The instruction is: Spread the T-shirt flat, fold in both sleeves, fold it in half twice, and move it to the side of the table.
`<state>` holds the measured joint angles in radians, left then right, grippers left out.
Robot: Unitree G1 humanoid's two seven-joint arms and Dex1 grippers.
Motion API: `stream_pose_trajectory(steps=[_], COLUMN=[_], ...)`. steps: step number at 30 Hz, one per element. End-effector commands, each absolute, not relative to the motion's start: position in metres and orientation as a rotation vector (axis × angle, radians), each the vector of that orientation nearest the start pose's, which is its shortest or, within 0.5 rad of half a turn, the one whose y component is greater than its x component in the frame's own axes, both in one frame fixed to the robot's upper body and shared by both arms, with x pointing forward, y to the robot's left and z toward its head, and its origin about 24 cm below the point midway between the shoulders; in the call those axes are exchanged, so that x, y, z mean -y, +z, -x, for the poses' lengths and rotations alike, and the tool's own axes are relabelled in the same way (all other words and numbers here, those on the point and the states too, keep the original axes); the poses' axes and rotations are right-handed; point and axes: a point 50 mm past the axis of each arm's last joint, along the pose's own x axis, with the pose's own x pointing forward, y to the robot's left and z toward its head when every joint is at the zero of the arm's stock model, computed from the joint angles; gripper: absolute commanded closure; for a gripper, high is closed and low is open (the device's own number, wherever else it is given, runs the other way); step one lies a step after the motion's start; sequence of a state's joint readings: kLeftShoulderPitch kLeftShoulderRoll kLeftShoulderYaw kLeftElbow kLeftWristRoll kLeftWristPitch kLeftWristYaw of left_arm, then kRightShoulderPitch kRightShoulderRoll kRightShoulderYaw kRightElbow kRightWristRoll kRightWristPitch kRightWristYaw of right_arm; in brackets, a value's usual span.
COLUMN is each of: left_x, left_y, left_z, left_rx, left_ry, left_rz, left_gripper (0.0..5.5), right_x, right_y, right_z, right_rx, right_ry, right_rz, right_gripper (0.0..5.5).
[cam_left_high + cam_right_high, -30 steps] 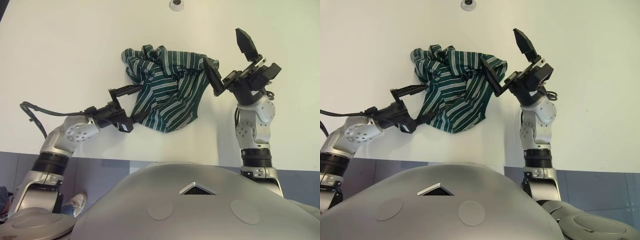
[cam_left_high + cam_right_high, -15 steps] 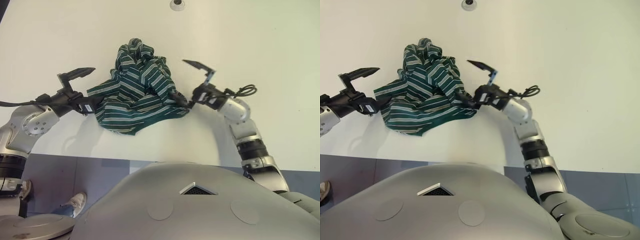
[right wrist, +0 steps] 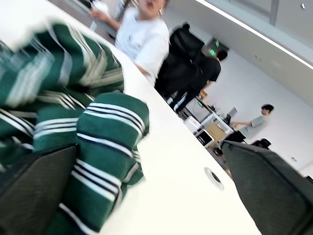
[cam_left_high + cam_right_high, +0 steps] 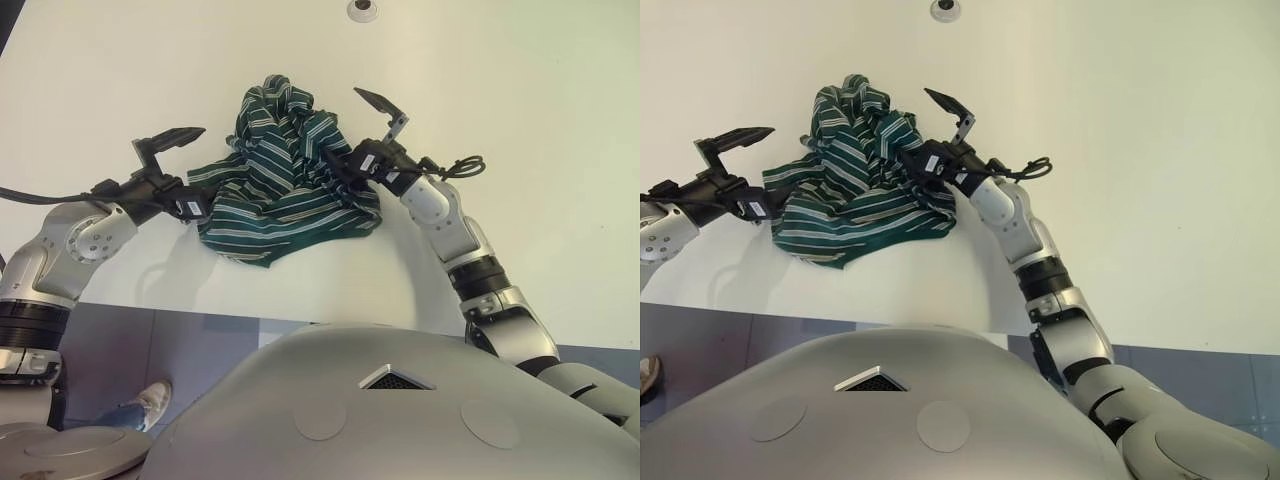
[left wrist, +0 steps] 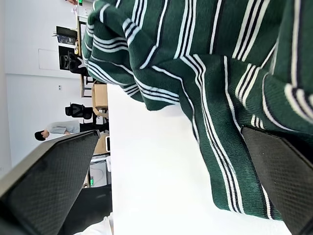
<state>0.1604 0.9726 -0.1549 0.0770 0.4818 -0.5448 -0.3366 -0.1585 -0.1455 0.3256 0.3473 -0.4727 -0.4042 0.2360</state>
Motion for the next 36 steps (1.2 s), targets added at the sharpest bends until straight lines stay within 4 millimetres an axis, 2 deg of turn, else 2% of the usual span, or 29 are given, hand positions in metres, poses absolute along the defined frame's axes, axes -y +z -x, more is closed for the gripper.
stream_pose_trajectory(steps=[1, 4, 8, 11, 19, 26, 31, 33, 36], left_x=[-0.249, -0.245, -0.241, -0.244, -0.257, -0.272, -0.279, -0.279, -0.264], left_y=[0.009, 0.015, 0.018, 0.017, 0.016, 0.017, 0.015, 0.019, 0.038], left_z=[-0.16, -0.159, -0.16, -0.164, -0.169, -0.179, -0.187, -0.195, -0.214], left_rx=[-0.277, -0.271, -0.272, -0.301, -0.362, -0.411, -0.408, -0.346, -0.114], left_ry=[-1.115, -1.118, -1.119, -1.104, -1.062, -1.003, -0.946, -0.899, -0.761], left_rz=[-1.322, -1.32, -1.318, -1.351, -1.42, -1.488, -1.515, -1.515, -1.417], left_gripper=[0.13, 0.13, 0.13, 0.13, 0.13, 0.13, 0.13, 0.13, 0.13], right_x=[0.085, 0.105, 0.158, 0.187, 0.233, 0.262, 0.271, 0.277, 0.276], right_y=[0.004, 0.001, -0.008, -0.01, 0.001, 0.015, 0.026, 0.028, 0.031], right_z=[-0.264, -0.276, -0.287, -0.283, -0.268, -0.26, -0.256, -0.256, -0.256], right_rx=[0.085, 0.034, -0.076, -0.123, -0.166, -0.18, -0.154, -0.159, -0.135], right_ry=[0.645, 0.541, 0.362, 0.301, 0.219, 0.22, 0.241, 0.237, 0.242], right_rz=[0.698, 0.73, 0.799, 0.741, 0.598, 0.626, 0.531, 0.518, 0.498], right_gripper=[0.1, 0.1, 0.1, 0.1, 0.1, 0.1, 0.1, 0.1, 0.1])
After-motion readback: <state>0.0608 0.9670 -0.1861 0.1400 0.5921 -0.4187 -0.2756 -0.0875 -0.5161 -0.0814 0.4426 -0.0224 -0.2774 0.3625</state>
